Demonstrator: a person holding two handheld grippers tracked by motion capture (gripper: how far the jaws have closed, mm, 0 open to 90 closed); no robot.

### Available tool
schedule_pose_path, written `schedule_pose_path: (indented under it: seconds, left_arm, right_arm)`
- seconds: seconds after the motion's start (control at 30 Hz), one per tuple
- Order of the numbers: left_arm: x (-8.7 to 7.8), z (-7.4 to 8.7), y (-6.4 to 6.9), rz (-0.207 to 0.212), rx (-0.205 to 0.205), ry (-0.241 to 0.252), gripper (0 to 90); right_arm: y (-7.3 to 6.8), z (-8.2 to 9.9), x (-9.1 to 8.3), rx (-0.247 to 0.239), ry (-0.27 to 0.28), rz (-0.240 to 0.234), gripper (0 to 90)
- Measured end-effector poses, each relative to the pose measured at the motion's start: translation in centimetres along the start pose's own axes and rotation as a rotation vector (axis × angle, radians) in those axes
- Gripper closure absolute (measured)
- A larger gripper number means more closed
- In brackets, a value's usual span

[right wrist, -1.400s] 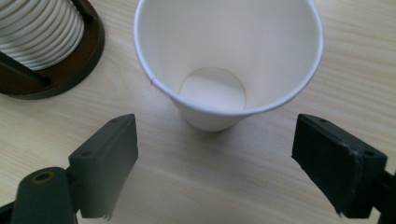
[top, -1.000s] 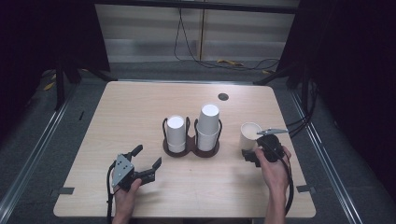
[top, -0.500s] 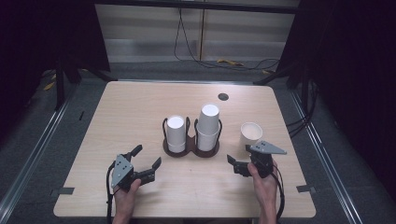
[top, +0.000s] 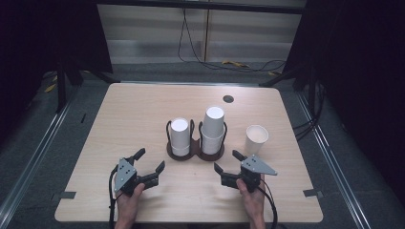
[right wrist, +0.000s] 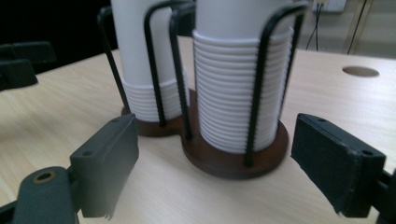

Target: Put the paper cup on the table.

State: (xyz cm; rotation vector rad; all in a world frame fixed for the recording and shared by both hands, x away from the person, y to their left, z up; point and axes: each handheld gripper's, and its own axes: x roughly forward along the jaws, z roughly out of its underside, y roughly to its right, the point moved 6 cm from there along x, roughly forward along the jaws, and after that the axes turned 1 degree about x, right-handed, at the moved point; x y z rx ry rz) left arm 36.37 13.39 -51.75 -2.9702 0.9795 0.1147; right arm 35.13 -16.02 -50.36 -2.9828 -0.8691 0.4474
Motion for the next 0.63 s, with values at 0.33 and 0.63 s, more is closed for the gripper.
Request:
schedule_pose_path:
  seconds: [0.33, 0.63]
  left_arm:
    - [-0.1, 0.0, 0.1, 0.001, -0.01, -0.008, 15.7]
    - [0.0, 0.0, 0.1, 0.015, -0.008, -0.009, 15.6]
  right_arm:
    - [-2.2, 0.5, 1.1, -0.013, 0.143, 0.008, 14.8]
    - [-2.7, 0.5, 1.1, -0.029, 0.195, 0.003, 15.1]
